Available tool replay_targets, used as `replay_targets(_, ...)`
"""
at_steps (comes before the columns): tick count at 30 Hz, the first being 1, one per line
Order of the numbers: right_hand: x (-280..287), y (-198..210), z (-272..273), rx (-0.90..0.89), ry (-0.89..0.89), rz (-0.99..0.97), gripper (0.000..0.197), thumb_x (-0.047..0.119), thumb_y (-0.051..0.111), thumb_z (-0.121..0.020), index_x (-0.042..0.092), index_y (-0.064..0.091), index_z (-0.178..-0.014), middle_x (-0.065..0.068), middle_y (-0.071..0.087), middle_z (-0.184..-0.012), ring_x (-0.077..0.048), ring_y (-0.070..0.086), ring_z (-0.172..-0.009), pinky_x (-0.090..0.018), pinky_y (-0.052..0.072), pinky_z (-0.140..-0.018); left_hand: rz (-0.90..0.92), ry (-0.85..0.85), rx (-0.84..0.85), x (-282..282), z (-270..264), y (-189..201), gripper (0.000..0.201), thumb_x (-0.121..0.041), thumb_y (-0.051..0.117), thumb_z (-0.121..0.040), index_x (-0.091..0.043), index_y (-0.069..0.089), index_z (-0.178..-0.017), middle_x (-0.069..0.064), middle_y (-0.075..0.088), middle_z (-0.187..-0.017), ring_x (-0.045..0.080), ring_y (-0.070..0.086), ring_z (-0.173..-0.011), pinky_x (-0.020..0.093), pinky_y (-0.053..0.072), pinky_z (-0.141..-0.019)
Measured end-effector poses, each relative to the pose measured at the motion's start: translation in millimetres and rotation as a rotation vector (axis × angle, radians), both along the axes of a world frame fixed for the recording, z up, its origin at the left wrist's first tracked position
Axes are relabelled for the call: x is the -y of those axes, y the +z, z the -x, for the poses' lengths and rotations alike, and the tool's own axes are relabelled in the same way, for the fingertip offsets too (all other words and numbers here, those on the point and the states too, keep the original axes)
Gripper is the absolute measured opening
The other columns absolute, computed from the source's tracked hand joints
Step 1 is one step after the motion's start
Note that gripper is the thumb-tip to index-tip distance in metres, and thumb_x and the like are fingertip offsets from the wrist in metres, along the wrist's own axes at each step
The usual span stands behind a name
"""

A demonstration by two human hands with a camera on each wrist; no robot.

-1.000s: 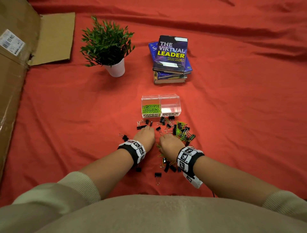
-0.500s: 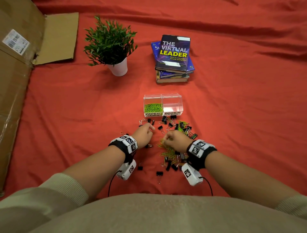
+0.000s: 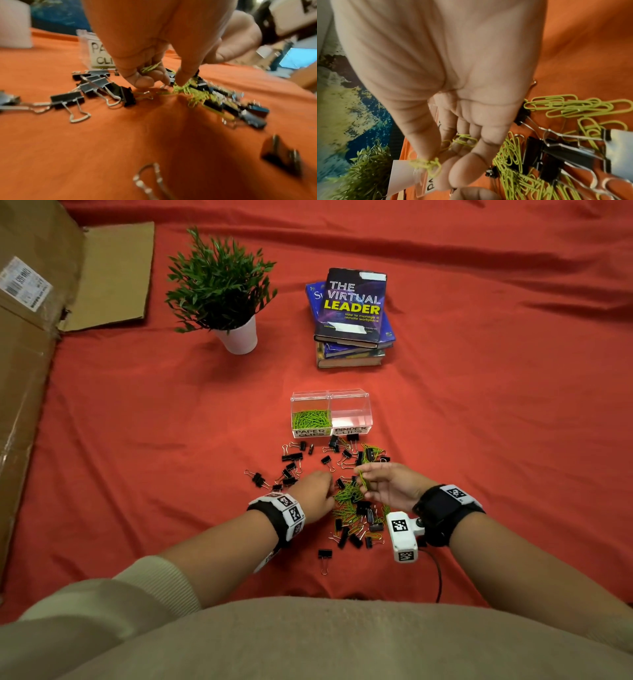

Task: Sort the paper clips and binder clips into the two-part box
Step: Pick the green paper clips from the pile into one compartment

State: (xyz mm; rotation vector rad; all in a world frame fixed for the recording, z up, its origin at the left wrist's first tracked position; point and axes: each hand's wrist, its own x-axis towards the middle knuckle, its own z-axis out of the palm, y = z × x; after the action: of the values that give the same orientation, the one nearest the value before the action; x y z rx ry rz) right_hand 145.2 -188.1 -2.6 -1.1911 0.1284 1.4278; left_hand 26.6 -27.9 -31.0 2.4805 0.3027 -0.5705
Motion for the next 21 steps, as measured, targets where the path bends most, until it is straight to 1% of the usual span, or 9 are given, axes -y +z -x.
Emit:
replay_targets(4,-7,1,3,-0.033,0.045,-0.031,0.018,0.010,0.041,-0.090,0.006,0.058,-0.085,-0.006,0.057,-0.075,-0.015,0.053,-0.061,-0.022,0.050,-0.055,-0.116,-0.099,0.003,-1,4,-7,0.019,-0.017,0.054,-0.091,-0.007,0.053,-0.107,0.011,0.054,-0.113,0.028,0.052,-0.106,0.038,0.043,-0.090)
replay_targets(6,-14,5,5,0.055,0.122,0.041,0.020,0.019,0.045,-0.093,0.009,0.057,-0.081,-0.003,0.056,-0.071,-0.013,0.050,-0.059,-0.022,0.045,-0.054,-0.154,-0.123,-0.005,-1,5,-8,0.020,-0.018,0.051,-0.093,-0.006,0.051,-0.109,0.012,0.053,-0.114,0.030,0.052,-0.107,0.040,0.044,-0.092)
replay_targets(8,-22,5,8,0.311,0.271,0.203,0.022,0.018,0.043,-0.096,0.011,0.057,-0.081,0.000,0.052,-0.067,-0.010,0.046,-0.054,-0.021,0.039,-0.050,-0.180,-0.133,-0.011,-1,6,-6,0.022,-0.017,0.048,-0.094,-0.005,0.050,-0.112,0.013,0.052,-0.116,0.030,0.051,-0.109,0.040,0.043,-0.093)
replay_targets(11,-32,1,14,0.868,0.614,0.370,0.022,0.019,0.040,-0.097,0.015,0.061,-0.090,0.002,0.054,-0.070,-0.009,0.042,-0.051,-0.022,0.034,-0.046,-0.122,-0.074,-0.031,-2,5,-1,0.022,-0.014,0.046,-0.093,-0.002,0.049,-0.111,0.016,0.053,-0.114,0.032,0.053,-0.107,0.039,0.043,-0.090)
replay_targets(13,-33,-3,18,1.128,0.821,0.354,0.015,0.019,0.046,-0.094,0.015,0.060,-0.099,0.000,0.060,-0.082,-0.013,0.052,-0.062,-0.023,0.038,-0.054,-0.029,0.001,-0.040,-6,5,3,0.019,-0.013,0.045,-0.092,-0.002,0.048,-0.107,0.016,0.057,-0.105,0.032,0.056,-0.097,0.038,0.044,-0.081)
replay_targets(14,-33,-6,19,1.228,0.908,0.331,0.015,0.019,0.051,-0.091,0.014,0.059,-0.103,-0.002,0.062,-0.091,-0.017,0.058,-0.075,-0.024,0.041,-0.061,0.015,0.036,-0.037,-9,5,5,0.016,-0.014,0.046,-0.092,-0.003,0.047,-0.104,0.015,0.057,-0.098,0.030,0.057,-0.089,0.036,0.043,-0.075)
replay_targets(16,-32,-12,21,1.388,1.039,0.292,0.027,0.020,0.058,-0.086,0.016,0.057,-0.113,-0.003,0.062,-0.108,-0.021,0.058,-0.099,-0.029,0.046,-0.077,0.093,0.104,-0.026,-13,6,9,0.008,-0.013,0.047,-0.092,-0.009,0.046,-0.099,0.008,0.055,-0.087,0.024,0.052,-0.079,0.029,0.038,-0.068)
replay_targets(17,-31,-15,21,1.439,1.065,0.282,0.031,0.021,0.059,-0.085,0.017,0.055,-0.116,-0.003,0.060,-0.113,-0.021,0.056,-0.105,-0.032,0.047,-0.083,0.122,0.135,-0.017,-15,5,10,0.006,-0.012,0.047,-0.091,-0.012,0.046,-0.097,0.005,0.054,-0.086,0.021,0.051,-0.079,0.026,0.036,-0.068)
replay_targets(21,-29,-25,23,1.522,1.067,0.249,0.028,0.022,0.059,-0.086,0.017,0.057,-0.113,-0.005,0.055,-0.109,-0.024,0.052,-0.107,-0.039,0.049,-0.084,0.199,0.248,-0.057,-20,2,10,0.020,-0.010,0.043,-0.093,-0.010,0.056,-0.107,0.003,0.061,-0.100,0.018,0.055,-0.089,0.025,0.040,-0.078)
